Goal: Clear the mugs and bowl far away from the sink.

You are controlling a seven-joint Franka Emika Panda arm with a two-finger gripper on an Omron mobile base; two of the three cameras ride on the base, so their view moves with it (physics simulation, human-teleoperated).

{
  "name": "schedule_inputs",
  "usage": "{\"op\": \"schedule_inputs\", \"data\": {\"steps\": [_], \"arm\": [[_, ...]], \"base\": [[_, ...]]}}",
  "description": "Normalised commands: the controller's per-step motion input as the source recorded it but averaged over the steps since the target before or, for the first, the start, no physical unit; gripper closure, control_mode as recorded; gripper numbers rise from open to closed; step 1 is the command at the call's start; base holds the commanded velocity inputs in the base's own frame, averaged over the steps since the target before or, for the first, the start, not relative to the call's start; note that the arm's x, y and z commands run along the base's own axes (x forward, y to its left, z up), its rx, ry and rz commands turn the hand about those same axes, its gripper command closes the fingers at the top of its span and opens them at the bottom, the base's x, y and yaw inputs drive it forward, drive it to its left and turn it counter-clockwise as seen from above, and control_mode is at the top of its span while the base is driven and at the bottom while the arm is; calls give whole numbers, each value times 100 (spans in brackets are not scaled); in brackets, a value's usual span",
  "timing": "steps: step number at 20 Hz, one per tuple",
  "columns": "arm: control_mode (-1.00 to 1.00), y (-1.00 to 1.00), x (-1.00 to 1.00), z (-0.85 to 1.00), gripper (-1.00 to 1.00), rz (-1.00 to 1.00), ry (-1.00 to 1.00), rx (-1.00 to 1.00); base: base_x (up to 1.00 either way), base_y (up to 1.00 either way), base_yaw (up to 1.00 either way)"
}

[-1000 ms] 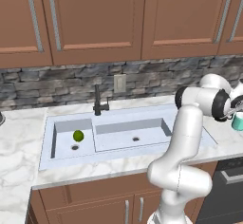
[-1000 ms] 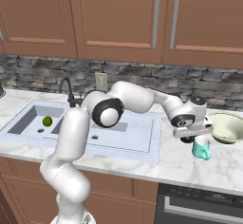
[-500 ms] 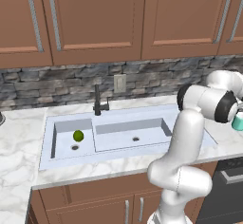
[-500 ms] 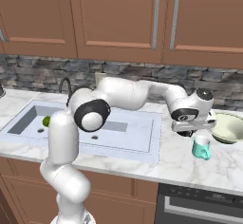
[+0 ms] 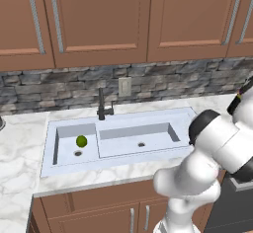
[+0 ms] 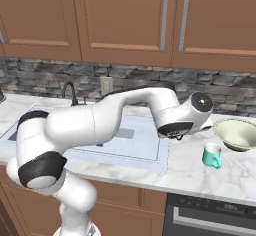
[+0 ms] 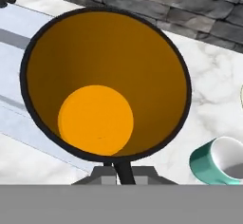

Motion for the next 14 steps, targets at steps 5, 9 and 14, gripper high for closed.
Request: {"op": "schedule_inputs", "data": {"steps": [5, 9, 14], "arm": [[-100, 100, -100, 76, 100, 0, -37, 0], [-100, 100, -65, 100, 100, -1, -27, -1], [-100, 91, -48, 100, 100, 0, 8, -15]], "base": [[0, 0, 0], [0, 0, 0], [0, 0, 0]]}}
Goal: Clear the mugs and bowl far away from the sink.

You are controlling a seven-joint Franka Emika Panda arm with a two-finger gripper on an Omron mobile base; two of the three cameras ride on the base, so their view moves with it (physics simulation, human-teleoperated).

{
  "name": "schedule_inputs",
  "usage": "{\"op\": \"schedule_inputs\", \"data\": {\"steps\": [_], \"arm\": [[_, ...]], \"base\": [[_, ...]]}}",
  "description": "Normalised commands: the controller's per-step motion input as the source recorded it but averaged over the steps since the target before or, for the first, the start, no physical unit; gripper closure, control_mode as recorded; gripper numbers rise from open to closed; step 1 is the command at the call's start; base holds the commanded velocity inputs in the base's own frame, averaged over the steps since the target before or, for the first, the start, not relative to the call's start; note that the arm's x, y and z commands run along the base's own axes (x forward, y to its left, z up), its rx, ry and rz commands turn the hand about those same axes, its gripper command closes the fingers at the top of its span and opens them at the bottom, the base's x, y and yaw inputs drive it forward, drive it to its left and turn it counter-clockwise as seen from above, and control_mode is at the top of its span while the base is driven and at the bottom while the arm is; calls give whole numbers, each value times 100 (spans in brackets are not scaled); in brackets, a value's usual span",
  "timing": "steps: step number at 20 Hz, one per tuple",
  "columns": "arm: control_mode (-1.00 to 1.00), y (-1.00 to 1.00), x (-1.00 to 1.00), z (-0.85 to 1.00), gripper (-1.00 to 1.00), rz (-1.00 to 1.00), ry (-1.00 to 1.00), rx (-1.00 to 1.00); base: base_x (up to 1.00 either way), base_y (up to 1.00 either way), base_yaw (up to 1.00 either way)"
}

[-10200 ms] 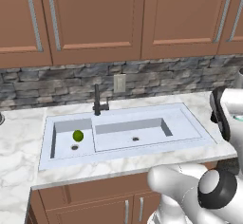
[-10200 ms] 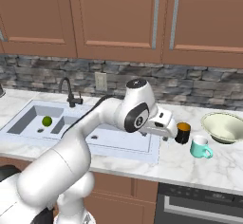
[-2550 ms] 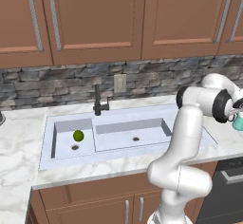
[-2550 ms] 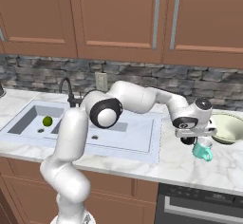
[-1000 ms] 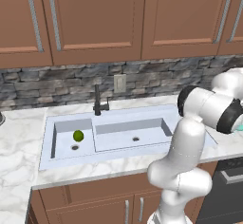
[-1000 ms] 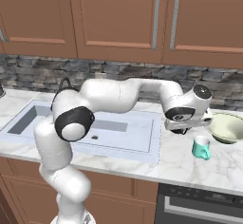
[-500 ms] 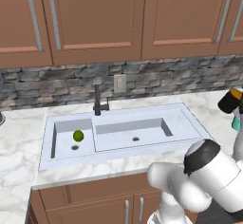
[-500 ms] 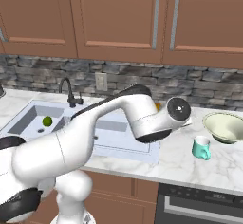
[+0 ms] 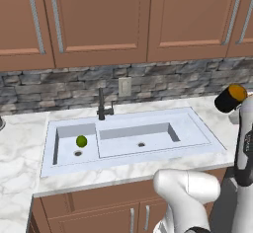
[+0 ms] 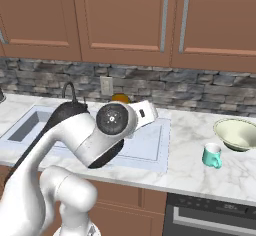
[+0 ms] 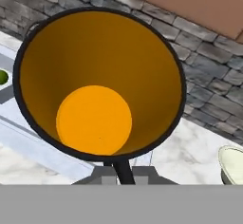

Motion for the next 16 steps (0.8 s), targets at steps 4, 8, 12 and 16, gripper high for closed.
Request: {"op": "schedule_inputs", "data": {"steps": [4, 8, 12, 16], "arm": [[-100, 67, -4, 20, 100, -1, 32, -25], [-100, 1, -5, -6, 100, 0, 3, -1], [100, 7, -17, -13, 100, 0, 5, -2], [100, 0, 0, 0, 100, 0, 0, 0]], "base": [[0, 0, 0], [0, 0, 0], [-75, 35, -4], [-98, 38, -55]]}}
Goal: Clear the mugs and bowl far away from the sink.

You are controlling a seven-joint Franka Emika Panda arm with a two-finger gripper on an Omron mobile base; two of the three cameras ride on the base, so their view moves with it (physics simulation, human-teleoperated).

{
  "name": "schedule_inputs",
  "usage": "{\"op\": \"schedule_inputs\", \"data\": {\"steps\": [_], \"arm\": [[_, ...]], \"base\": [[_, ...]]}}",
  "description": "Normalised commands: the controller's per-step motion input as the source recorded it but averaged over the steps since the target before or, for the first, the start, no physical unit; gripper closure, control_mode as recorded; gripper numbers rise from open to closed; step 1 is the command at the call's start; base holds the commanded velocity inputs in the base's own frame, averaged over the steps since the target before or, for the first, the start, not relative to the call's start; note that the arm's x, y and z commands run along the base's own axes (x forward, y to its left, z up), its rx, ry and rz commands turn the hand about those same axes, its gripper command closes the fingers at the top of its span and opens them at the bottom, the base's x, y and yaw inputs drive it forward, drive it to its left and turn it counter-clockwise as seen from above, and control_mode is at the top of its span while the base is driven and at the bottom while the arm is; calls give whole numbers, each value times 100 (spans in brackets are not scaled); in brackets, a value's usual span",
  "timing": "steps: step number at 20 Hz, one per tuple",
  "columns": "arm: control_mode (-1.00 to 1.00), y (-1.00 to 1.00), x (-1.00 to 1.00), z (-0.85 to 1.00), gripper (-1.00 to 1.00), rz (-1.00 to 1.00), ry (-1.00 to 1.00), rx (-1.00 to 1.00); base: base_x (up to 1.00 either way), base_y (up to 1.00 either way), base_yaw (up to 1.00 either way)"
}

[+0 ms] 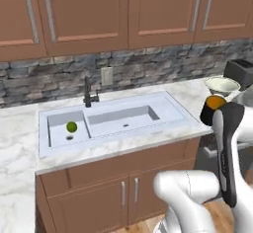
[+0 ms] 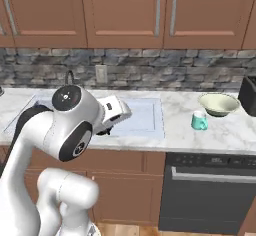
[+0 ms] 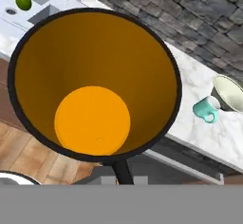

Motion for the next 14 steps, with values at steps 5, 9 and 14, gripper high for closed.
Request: {"op": "schedule_inputs", "data": {"steps": [5, 9, 14], "arm": [[100, 0, 0, 0, 100, 0, 0, 0], [100, 0, 0, 0, 100, 0, 0, 0], [100, 0, 0, 0, 100, 0, 0, 0]], "base": [[-17, 8, -99], [0, 0, -100], [-48, 7, -25]]}}
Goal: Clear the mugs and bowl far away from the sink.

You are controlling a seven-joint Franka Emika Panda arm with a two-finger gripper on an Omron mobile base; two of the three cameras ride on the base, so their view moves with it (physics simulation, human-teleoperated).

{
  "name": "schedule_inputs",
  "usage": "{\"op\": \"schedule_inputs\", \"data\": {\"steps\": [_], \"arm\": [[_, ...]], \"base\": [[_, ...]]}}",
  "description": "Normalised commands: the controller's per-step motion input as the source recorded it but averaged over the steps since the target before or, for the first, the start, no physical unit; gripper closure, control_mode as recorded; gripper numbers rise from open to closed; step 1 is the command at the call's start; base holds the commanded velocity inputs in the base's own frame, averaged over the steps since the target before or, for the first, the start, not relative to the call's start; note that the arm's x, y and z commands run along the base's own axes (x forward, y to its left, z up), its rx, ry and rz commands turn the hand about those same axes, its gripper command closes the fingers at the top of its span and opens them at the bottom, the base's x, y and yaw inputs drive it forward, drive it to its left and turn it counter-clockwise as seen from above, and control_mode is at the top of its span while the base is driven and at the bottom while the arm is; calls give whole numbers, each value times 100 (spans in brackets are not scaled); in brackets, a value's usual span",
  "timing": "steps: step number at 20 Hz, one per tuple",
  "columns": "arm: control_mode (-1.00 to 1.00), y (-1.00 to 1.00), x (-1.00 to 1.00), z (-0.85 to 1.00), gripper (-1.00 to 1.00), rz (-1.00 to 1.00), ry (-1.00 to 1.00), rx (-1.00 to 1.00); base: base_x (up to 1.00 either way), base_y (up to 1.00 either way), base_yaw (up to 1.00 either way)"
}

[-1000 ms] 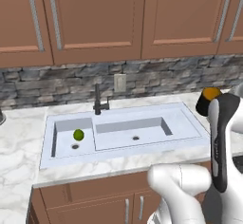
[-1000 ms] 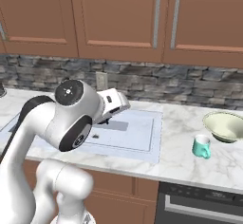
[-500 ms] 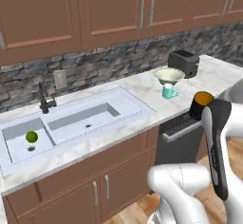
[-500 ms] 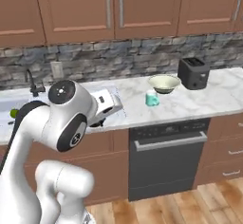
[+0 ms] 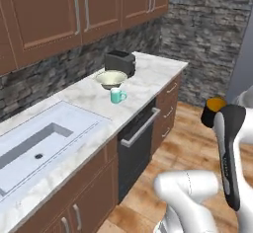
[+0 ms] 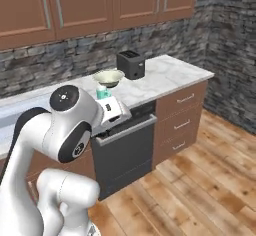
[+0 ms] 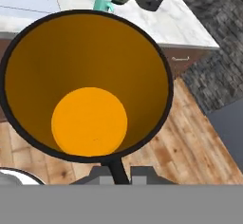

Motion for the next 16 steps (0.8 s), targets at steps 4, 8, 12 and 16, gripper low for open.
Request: {"op": "schedule_inputs", "data": {"steps": [4, 8, 12, 16], "arm": [[100, 0, 0, 0, 100, 0, 0, 0], [100, 0, 0, 0, 100, 0, 0, 0], [100, 0, 0, 0, 100, 0, 0, 0], [100, 0, 0, 0, 100, 0, 0, 0]], "base": [[-25, 0, 90], [-9, 0, 98], [-7, 0, 99], [-3, 0, 100]]}}
